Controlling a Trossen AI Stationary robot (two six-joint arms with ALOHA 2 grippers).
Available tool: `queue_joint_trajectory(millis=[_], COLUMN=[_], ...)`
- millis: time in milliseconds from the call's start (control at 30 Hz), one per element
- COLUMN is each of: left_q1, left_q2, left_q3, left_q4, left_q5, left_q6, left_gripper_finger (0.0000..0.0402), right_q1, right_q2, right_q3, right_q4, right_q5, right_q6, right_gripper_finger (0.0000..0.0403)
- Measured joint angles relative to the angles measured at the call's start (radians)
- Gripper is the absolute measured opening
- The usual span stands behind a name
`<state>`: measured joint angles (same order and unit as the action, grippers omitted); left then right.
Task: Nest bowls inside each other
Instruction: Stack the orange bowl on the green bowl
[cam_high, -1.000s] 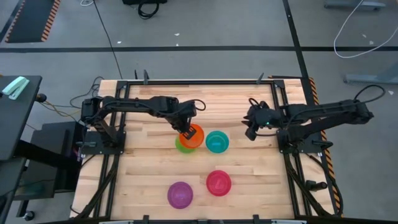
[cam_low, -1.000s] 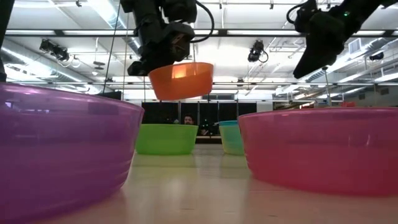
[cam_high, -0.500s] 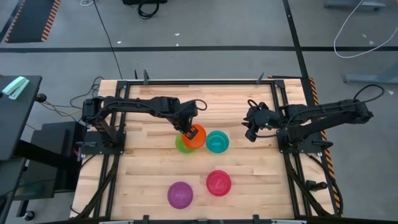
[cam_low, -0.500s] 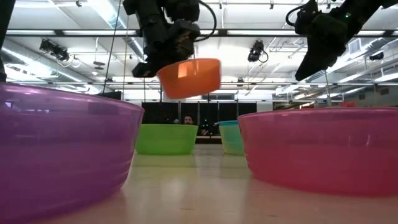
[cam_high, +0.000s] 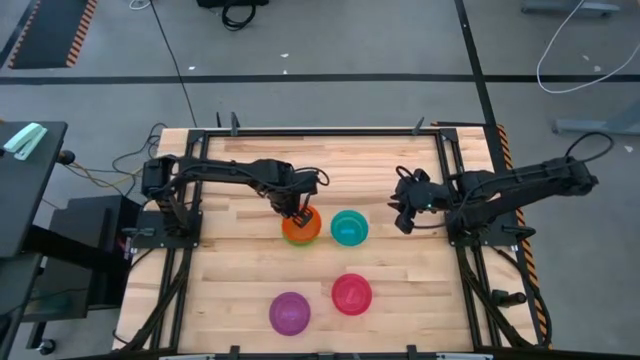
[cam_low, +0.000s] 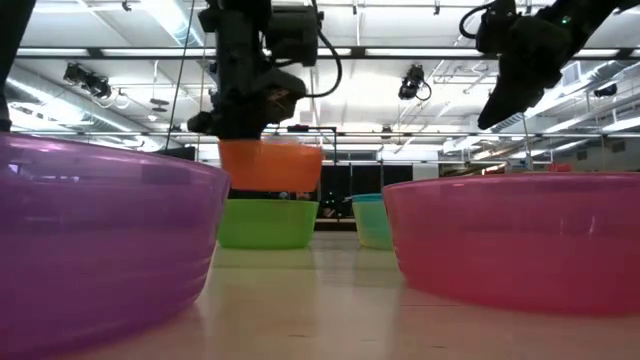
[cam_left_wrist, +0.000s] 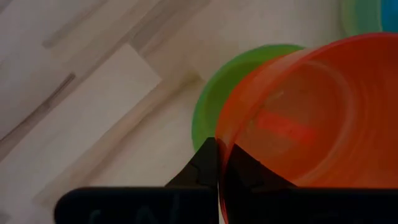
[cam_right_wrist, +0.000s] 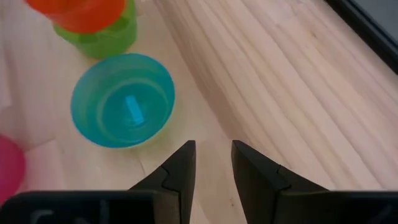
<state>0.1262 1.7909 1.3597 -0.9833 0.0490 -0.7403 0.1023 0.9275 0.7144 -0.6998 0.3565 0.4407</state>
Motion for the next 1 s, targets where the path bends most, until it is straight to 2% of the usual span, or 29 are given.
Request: queue_joint_trajectory(millis=[900, 1000], left_q1=[0.000, 0.000], left_q2=[0.098, 0.098], left_q3=[-0.009, -0.009], left_q4=[0.037, 0.048], left_q5=[0.026, 0.027], left_q6=[-0.012, -0.013], left_gripper_finger=[0.0010, 0.0027], right_q1=[0.117, 0.117], right_q2=[0.022, 0.022], right_q3=[0.000, 0.000], right_q4=[0.020, 0.021], right_q5=[0.001, 0.002], right_q6=[0.057, 0.062], right_gripper_finger=[0.0111, 0.0111])
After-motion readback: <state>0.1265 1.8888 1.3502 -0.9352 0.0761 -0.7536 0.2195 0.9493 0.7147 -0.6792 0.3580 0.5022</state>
